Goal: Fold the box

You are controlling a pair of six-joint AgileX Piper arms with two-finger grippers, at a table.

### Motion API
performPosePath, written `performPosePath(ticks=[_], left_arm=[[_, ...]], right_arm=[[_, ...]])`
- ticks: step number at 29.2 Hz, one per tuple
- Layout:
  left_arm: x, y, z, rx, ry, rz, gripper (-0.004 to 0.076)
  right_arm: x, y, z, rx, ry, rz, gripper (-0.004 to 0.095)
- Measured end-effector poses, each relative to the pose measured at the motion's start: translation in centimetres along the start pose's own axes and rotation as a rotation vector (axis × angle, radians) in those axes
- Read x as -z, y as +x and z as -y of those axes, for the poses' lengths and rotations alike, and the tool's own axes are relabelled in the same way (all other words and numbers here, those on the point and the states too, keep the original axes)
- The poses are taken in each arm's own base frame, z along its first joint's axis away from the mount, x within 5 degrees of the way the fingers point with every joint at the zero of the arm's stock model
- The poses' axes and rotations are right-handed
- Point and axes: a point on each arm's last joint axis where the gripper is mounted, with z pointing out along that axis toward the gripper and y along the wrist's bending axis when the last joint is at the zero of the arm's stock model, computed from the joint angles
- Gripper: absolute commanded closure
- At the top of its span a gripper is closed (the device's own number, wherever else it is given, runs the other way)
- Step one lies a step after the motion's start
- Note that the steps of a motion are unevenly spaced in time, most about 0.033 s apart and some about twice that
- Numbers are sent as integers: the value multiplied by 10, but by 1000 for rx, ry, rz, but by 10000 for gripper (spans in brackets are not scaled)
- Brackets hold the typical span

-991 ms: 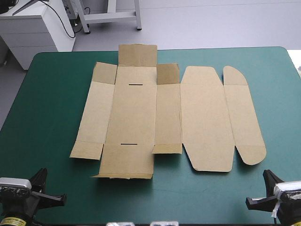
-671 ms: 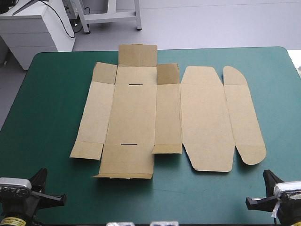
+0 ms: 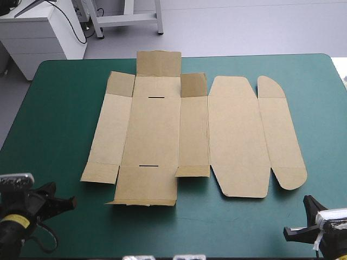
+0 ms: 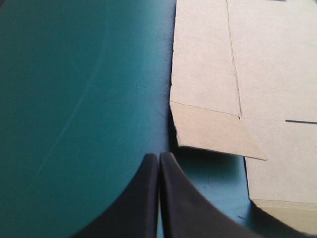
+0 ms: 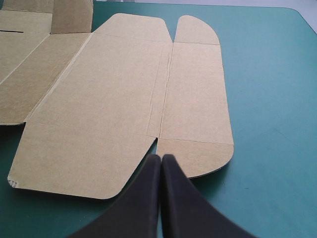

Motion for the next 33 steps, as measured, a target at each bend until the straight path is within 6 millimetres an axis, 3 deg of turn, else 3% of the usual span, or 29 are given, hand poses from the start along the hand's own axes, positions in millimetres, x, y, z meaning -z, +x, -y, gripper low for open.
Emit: performPosePath(ticks=[3, 8, 12, 18, 25, 29, 33], left_arm=[[-25, -33, 4, -3, -11, -107, 732], [-62, -66, 9, -26, -15, -192, 731], [-94, -81, 13, -73, 9, -298, 723], [-125, -95, 12, -42, 113, -380, 714], [-157, -108, -34, 197, 374, -432, 715], [-189, -110, -66, 345, 489, -464, 715], [-219, -108, -85, 417, 506, -484, 716]], right_arm=[[0, 0, 0, 0, 0, 0, 928], [0, 0, 0, 0, 0, 0, 928], [0, 0, 0, 0, 0, 0, 928], [0, 0, 0, 0, 0, 0, 928], [0, 0, 0, 0, 0, 0, 928], [0, 0, 0, 0, 0, 0, 928], [0, 0, 0, 0, 0, 0, 928]])
